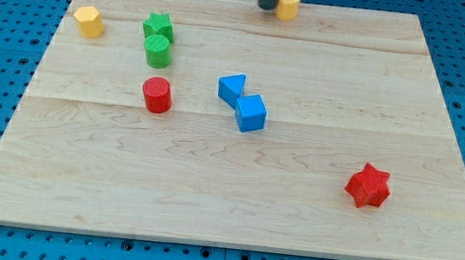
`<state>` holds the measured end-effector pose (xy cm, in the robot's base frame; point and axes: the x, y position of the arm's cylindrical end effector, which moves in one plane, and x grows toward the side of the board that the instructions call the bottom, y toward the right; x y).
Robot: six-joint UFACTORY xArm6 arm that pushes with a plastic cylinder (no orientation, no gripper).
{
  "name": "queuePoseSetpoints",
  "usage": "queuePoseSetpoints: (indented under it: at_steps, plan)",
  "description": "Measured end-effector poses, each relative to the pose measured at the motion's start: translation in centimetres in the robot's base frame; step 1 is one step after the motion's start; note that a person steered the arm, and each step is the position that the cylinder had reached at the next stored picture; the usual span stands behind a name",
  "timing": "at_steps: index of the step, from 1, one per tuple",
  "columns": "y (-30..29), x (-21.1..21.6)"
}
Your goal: Place the yellow blocks horizontal in line
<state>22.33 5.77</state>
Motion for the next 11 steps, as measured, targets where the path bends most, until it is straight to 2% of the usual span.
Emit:
queuePoseSetpoints:
  at_steps: [1, 2, 3, 4, 5, 6, 7, 8, 9, 11]
  plan:
    - [2.7, 6.4]
    - [8.1, 1.0]
    - [6.9, -3.2]
    - [-1.9, -3.0]
    - [-5.8, -1.6]
    - [-12.4, -3.1]
    - [-17.8, -0.2]
    - [-18.6, 2.4]
    - [-21.3, 3.1]
    - [-21.0, 5.6]
